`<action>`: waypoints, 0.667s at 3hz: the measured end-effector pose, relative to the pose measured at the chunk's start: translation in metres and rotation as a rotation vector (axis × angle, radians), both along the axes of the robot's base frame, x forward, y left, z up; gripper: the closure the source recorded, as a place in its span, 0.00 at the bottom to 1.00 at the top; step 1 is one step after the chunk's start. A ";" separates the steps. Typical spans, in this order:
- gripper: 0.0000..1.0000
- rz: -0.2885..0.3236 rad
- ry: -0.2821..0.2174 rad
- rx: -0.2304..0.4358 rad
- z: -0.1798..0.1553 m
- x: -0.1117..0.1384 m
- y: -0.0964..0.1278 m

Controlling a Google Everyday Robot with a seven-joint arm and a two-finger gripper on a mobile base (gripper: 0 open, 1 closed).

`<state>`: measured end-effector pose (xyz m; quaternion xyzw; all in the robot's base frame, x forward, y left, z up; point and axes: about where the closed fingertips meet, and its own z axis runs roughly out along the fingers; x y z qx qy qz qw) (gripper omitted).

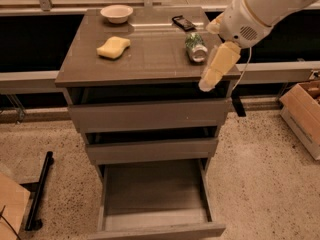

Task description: Place sponge into bottom drawer

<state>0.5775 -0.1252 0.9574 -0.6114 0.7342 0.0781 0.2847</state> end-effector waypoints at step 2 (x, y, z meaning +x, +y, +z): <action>0.00 -0.013 -0.022 0.066 -0.003 0.017 0.014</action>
Offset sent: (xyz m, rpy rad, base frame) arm 0.0498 0.0436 -0.0109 0.2450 -0.0762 -0.0712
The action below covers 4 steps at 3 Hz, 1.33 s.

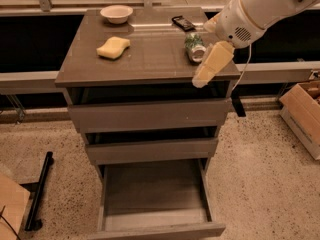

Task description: Place sponge into bottom drawer

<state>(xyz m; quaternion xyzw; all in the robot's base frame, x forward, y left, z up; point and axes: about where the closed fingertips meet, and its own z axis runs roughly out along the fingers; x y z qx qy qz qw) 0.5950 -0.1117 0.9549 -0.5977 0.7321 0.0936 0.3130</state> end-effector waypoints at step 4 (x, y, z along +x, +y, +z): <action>0.00 -0.083 -0.035 0.259 -0.012 0.151 0.115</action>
Offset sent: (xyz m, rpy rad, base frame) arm 0.1281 0.0848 0.0146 0.3241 -0.1024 -0.1055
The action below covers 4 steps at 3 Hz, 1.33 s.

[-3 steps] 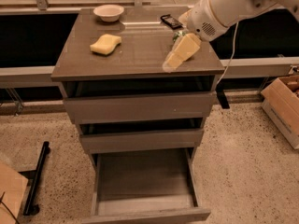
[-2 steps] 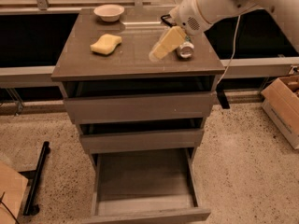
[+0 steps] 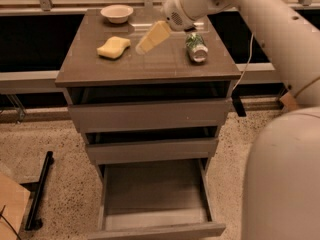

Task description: Place sponge into bottom drawer

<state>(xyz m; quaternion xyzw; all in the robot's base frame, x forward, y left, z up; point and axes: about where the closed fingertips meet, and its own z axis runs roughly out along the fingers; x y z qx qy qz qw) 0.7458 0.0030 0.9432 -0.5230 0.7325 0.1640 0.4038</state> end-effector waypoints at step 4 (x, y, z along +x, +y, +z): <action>0.00 0.021 0.085 0.082 -0.047 0.078 0.087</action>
Offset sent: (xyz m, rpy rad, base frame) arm 0.0937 0.0568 -0.0285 0.0680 0.0895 0.0144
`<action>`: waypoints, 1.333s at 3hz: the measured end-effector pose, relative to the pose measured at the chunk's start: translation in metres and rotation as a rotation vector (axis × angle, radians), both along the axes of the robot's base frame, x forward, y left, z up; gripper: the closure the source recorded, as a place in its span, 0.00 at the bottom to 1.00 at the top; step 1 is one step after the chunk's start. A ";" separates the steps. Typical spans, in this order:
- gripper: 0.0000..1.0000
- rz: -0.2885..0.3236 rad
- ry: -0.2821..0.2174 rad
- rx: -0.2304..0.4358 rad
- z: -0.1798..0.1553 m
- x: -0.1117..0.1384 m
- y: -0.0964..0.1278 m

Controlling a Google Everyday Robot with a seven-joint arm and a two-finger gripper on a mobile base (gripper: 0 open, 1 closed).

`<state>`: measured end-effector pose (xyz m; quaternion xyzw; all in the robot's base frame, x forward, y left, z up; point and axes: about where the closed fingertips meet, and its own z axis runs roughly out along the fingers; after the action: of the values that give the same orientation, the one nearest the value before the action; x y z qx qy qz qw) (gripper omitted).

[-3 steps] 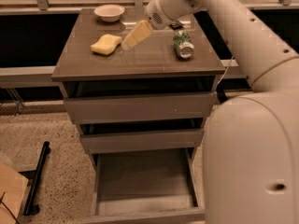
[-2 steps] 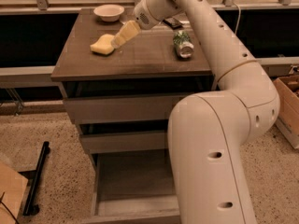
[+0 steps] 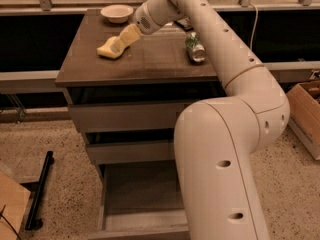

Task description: Place sponge into bottom drawer

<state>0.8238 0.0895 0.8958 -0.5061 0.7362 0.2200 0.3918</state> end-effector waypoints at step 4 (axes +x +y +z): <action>0.18 -0.096 0.072 0.104 -0.063 0.050 0.064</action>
Offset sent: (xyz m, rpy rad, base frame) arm 0.0281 0.0661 -0.0630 0.0881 0.1023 -0.0210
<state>0.8733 0.1537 0.8323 -0.4410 0.7608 0.2567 0.4009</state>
